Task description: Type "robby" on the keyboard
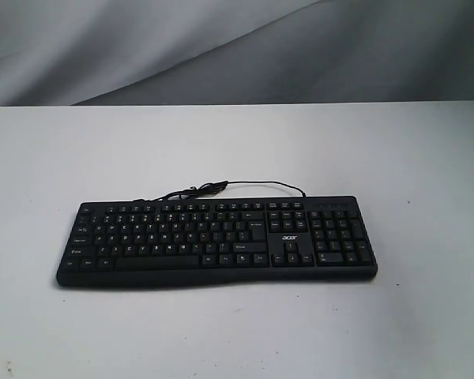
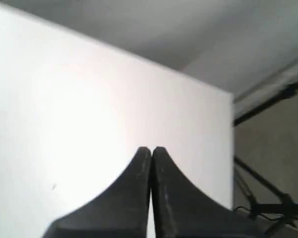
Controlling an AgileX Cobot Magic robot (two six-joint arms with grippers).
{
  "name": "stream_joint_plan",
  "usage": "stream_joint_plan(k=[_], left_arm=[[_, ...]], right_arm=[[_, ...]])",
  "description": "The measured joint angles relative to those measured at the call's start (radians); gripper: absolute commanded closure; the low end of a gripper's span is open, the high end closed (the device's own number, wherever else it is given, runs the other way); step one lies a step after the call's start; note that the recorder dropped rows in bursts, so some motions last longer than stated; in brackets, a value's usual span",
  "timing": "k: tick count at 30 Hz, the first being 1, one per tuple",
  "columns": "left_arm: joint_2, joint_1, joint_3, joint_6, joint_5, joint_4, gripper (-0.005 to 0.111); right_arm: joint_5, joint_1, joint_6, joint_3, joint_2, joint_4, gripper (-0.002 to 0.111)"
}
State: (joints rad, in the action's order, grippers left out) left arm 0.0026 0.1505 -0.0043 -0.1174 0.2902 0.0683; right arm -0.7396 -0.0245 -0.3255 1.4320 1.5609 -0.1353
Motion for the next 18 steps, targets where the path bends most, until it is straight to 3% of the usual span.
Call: stream_joint_plan(k=[4, 8, 13, 18], left_arm=[[0.0, 0.0, 0.0, 0.0, 0.0, 0.0, 0.106], [0.0, 0.0, 0.0, 0.0, 0.0, 0.0, 0.106], [0.0, 0.0, 0.0, 0.0, 0.0, 0.0, 0.106], [0.0, 0.0, 0.0, 0.0, 0.0, 0.0, 0.106]], right_arm=[[-0.057, 0.036, -0.297, -0.004, 0.173, 0.227, 0.108], [-0.043, 0.124, -0.464, -0.008, 0.298, 0.373, 0.108], [0.045, 0.316, -0.599, 0.001, 0.381, 0.509, 0.108], [0.008, 0.527, -0.599, 0.174, 0.464, 0.546, 0.108]])
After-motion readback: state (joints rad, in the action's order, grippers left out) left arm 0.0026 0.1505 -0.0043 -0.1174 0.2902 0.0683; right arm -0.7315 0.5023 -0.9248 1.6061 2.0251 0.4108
